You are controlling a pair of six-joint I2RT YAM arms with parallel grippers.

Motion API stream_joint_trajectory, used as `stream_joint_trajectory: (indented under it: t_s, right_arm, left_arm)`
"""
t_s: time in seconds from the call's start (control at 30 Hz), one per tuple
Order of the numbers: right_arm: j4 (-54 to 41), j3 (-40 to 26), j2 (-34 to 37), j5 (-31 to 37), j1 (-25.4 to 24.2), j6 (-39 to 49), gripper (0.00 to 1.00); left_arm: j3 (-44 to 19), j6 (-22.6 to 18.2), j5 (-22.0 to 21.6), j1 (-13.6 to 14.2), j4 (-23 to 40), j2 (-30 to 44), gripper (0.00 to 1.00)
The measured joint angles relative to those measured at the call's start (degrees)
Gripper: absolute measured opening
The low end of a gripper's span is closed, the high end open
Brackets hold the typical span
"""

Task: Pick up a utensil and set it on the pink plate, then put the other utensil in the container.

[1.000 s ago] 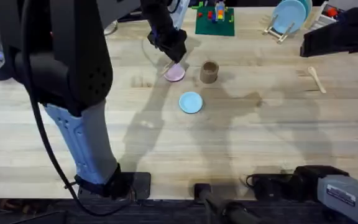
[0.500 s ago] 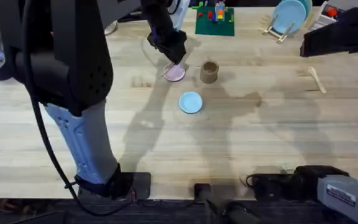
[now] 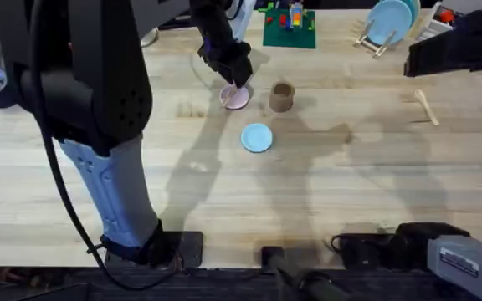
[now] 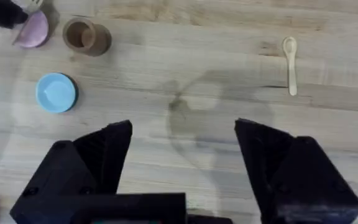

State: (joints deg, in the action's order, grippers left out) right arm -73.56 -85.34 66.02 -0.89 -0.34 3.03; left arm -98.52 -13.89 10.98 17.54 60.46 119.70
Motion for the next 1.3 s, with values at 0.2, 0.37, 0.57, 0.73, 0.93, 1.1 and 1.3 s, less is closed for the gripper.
stream_joint_trajectory:
  t_s: [0.2, 0.37, 0.57, 0.73, 0.93, 1.1, 1.3]
  right_arm:
    - [0.00, 0.00, 0.00, -0.01, 0.00, 0.00, 0.993]
    - [0.00, 0.00, 0.00, -0.02, 0.00, -0.01, 0.993]
    - [0.00, 0.00, 0.00, 0.00, 0.00, 0.00, 0.994]
    - [-0.20, 0.00, 0.00, 0.00, 0.00, 0.00, 0.993]
    - [-0.20, 0.00, 0.00, 0.00, 0.00, 0.00, 0.993]
    - [-0.21, 0.00, 0.00, 0.00, 0.00, 0.00, 0.993]
    - [-0.22, 0.00, 0.00, 0.00, 0.00, 0.00, 0.994]
  left_arm:
    - [0.00, 0.01, -0.01, 0.00, 0.29, 0.00, 0.177]
    - [-0.01, 0.02, 0.00, 0.00, 1.42, 0.00, 0.146]
    - [-0.02, 0.00, 0.00, 0.00, 1.95, -0.20, 0.148]
    - [-0.02, -0.48, -0.02, 0.00, 5.25, -5.08, 0.152]
    - [-0.29, -2.42, -0.02, 0.00, 11.01, -17.26, 0.185]
    - [-0.59, -3.30, -0.08, 0.00, 16.04, -24.61, 0.878]
    - [-0.59, -3.52, -0.50, 0.00, 23.06, -31.10, 0.995]
